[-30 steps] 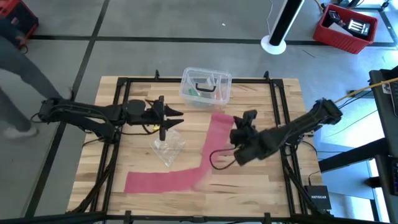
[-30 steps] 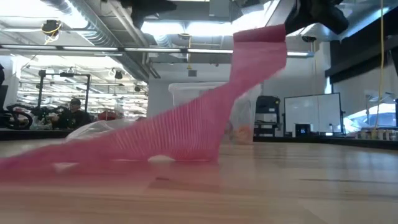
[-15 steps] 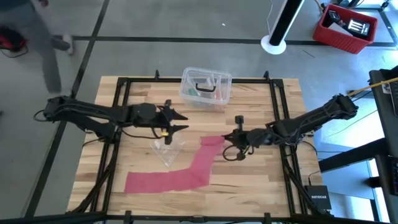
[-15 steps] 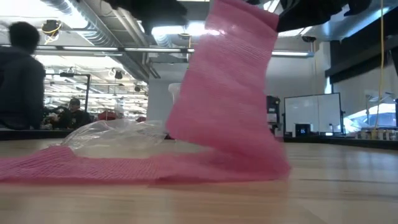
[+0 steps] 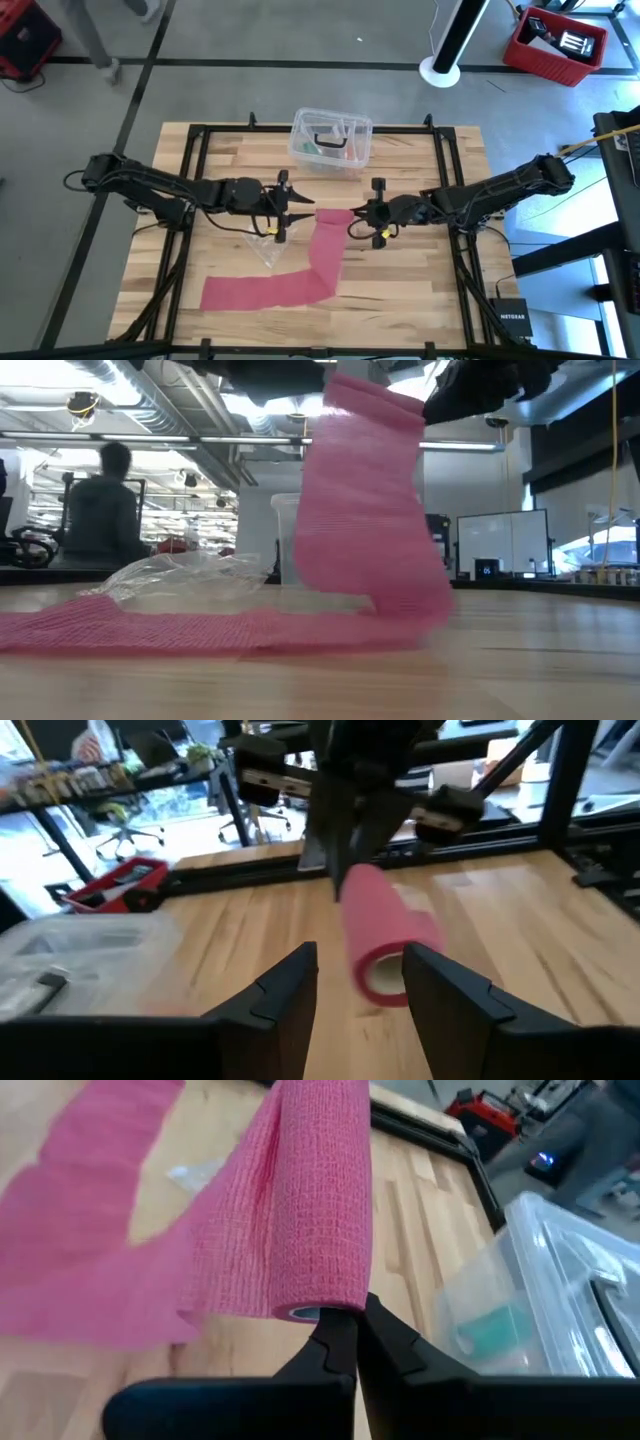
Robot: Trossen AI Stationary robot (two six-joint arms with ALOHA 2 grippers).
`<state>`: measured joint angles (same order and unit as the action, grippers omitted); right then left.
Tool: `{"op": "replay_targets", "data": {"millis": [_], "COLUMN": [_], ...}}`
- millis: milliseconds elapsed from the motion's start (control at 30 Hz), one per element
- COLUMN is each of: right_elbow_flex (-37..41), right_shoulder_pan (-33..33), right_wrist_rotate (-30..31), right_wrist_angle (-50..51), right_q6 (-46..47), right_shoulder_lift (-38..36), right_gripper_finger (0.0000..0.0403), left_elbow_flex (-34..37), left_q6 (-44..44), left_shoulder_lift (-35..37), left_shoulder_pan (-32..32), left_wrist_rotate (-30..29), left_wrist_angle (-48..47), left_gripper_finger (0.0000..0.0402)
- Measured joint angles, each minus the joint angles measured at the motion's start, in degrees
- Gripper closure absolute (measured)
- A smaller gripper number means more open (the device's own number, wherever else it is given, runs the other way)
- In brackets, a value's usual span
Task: Roll bandage
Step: Roll the pink bandage
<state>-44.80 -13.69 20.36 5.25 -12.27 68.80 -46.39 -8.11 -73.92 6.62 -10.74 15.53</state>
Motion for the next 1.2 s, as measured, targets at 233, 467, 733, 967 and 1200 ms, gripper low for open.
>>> {"op": "replay_targets", "data": {"millis": [233,467,733,967,1200], "right_elbow_flex": [0.0,-0.5,-0.9,-1.0,-1.1], "right_shoulder_pan": [-0.1,-0.1,-0.1,-0.1,-0.2], "right_wrist_rotate": [-1.1,-0.6,1.4,0.8,1.7], "right_wrist_angle": [-1.9,-1.7,-1.7,-1.2,-1.2], "right_q6": [-0.2,-0.2,0.0,1.5,3.1], "right_shoulder_lift": [0.6,0.7,0.7,0.7,0.8], "right_gripper_finger": [0.0402,0.0402,0.0402,0.0402,0.0402], "left_elbow_flex": [0.0,0.0,0.0,0.0,0.0], "left_q6": [-1.6,-3.1,-4.5,-5.4,-6.2], "left_shoulder_lift": [-0.1,-0.4,-0.4,0.2,0.8], "left_shoulder_pan": [-0.6,0.5,1.0,1.0,1.0], "left_wrist_rotate": [-0.2,-0.1,-0.3,-1.9,-2.1], "left_wrist_angle": [0.1,-0.6,0.3,-0.4,-0.3], "left_gripper_finger": [0.0261,0.0261,0.0261,0.0261,0.0261]}}
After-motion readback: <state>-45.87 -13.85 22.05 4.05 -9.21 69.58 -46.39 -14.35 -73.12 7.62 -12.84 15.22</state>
